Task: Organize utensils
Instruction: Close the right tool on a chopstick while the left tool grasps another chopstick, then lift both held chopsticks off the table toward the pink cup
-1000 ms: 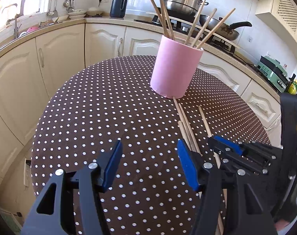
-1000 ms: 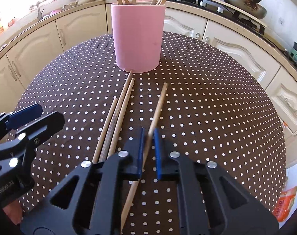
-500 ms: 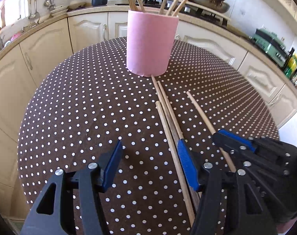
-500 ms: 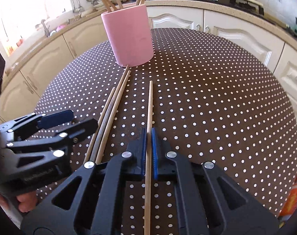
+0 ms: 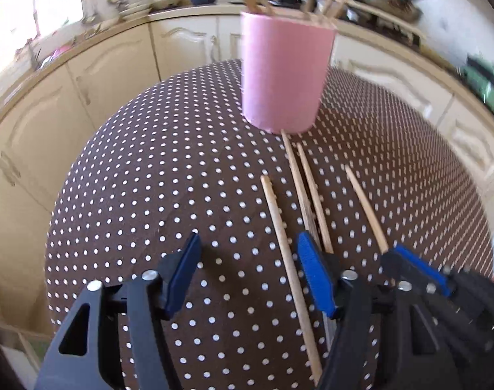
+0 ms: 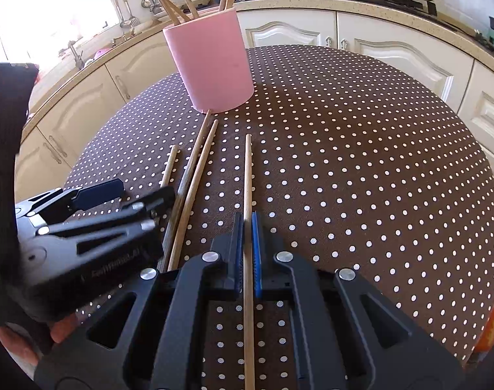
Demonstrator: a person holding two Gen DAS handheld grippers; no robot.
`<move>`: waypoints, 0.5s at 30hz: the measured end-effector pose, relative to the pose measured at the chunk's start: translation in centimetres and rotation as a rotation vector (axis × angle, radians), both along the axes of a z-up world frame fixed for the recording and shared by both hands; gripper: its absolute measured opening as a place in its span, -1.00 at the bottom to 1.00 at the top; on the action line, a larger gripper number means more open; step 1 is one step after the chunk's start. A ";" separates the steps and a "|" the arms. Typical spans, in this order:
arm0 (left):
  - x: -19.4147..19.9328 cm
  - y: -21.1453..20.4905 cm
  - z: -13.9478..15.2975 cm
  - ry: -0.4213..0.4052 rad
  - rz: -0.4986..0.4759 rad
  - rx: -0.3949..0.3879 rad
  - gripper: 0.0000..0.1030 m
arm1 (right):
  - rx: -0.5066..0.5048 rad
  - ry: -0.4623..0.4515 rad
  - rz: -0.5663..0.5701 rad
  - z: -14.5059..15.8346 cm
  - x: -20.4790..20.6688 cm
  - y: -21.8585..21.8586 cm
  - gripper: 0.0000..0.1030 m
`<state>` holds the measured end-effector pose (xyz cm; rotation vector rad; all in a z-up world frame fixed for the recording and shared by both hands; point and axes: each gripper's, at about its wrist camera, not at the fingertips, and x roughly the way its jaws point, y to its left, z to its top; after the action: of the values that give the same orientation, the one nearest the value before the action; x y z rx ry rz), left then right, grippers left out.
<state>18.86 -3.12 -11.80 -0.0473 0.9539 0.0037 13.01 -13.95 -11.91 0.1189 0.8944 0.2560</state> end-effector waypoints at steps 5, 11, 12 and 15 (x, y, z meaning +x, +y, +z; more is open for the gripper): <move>0.0 3.0 -0.2 0.004 -0.033 -0.203 -0.88 | 0.022 0.004 -0.027 0.0 -0.4 -0.3 -0.89; -1.6 3.7 -0.3 -0.011 -0.071 -0.216 -0.88 | 0.018 0.028 -0.033 0.1 -2.0 -0.7 -0.89; -1.8 3.5 -0.4 -0.012 -0.083 -0.210 -0.88 | 0.024 0.036 -0.034 0.2 -2.2 -0.9 -0.89; -2.3 3.4 -0.4 -0.027 -0.096 -0.173 -0.88 | 0.033 0.056 -0.049 0.2 -2.4 -1.3 -0.86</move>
<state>16.52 0.27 -12.21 -0.1609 0.9269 -0.1675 10.58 -15.27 -11.66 0.1788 0.9417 0.2229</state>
